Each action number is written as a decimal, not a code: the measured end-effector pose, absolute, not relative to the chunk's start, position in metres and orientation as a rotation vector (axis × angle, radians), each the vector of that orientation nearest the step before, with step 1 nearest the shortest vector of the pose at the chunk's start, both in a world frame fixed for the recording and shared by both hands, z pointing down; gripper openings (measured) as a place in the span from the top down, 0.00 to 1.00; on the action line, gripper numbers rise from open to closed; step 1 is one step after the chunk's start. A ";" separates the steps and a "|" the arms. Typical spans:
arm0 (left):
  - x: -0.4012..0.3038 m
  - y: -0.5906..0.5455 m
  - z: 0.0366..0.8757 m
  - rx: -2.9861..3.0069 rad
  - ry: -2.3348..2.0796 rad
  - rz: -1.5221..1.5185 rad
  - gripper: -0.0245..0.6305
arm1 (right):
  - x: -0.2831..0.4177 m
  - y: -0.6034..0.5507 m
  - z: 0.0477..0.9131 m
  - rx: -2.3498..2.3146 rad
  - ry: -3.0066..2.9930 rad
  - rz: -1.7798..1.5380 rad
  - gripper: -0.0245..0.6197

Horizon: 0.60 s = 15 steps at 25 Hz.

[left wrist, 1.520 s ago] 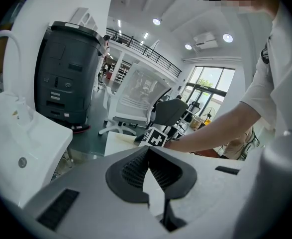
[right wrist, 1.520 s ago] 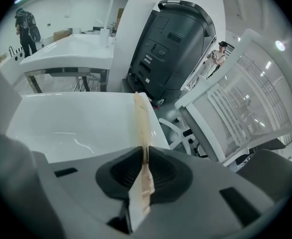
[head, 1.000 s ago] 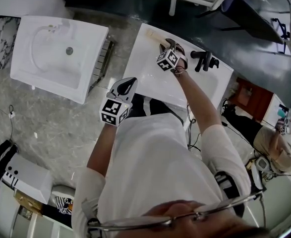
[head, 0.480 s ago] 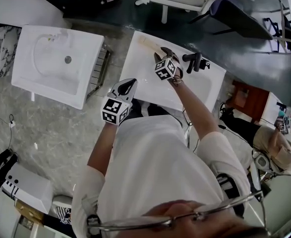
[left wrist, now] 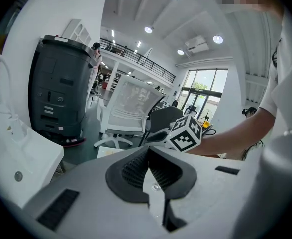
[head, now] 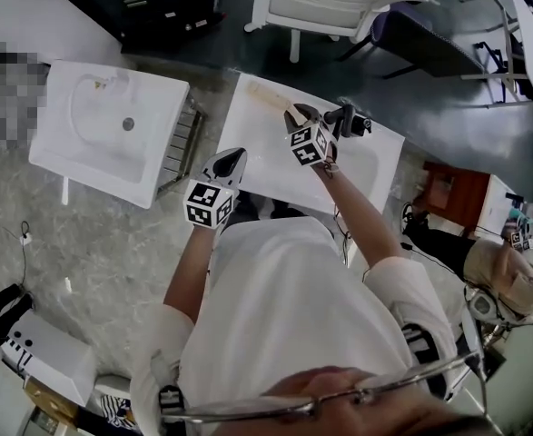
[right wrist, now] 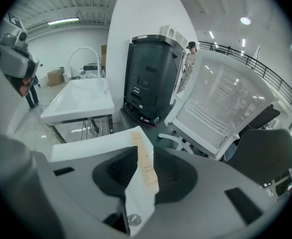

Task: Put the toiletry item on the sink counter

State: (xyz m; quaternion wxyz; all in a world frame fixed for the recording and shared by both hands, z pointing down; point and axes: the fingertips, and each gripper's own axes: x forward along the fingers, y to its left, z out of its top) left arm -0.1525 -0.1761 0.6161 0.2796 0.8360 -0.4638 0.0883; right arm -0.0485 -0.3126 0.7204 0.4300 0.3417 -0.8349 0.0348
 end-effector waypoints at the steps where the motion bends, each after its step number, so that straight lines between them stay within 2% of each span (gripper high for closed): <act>1: -0.151 -0.175 0.614 2.243 -1.250 0.234 0.96 | -0.046 -0.310 0.715 0.855 -2.094 0.092 0.81; 15: -0.110 -0.160 0.590 2.311 -1.222 0.239 0.96 | -0.005 -0.261 0.642 0.915 -2.224 0.169 0.94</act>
